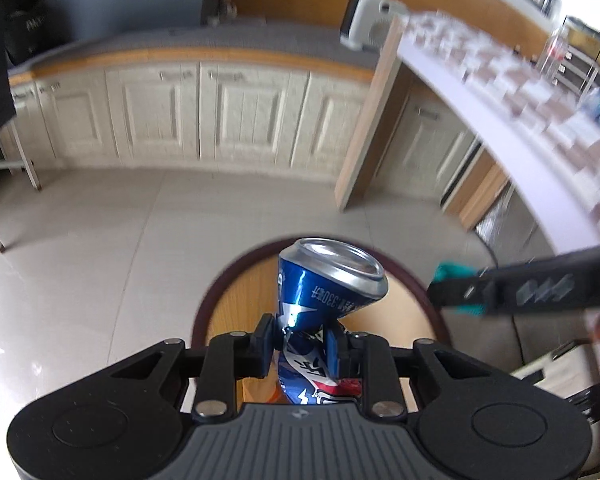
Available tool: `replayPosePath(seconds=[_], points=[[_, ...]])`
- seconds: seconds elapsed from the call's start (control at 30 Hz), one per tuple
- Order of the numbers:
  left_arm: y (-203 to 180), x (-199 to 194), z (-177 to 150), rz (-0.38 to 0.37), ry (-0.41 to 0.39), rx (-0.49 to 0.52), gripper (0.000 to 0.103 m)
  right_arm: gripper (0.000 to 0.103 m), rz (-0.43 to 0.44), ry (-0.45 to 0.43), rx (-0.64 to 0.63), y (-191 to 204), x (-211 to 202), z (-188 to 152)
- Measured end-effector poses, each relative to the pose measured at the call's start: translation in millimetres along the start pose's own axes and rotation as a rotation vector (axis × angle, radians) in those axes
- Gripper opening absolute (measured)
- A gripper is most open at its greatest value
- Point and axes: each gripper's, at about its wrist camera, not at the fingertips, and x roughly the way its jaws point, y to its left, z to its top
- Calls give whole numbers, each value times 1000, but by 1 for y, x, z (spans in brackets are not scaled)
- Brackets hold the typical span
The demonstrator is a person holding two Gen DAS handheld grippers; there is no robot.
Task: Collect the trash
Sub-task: 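Carry the blue can and teal cap with both tools over the wastebasket, then open the left tool while the right tool opens, dropping can and cap into the wastebasket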
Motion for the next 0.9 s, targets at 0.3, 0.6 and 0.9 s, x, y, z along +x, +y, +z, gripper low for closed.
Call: replayPosePath(seconds=[0.3, 0.6, 0.9], points=[[-1, 53, -17, 1, 160, 42, 27, 50, 21, 115, 147, -22, 23, -3], [-8, 68, -21, 23, 254, 151, 28, 50, 29, 212, 123, -13, 42, -10], [-9, 64, -16, 48, 242, 168, 29, 54, 34, 240, 102, -12, 49, -15]])
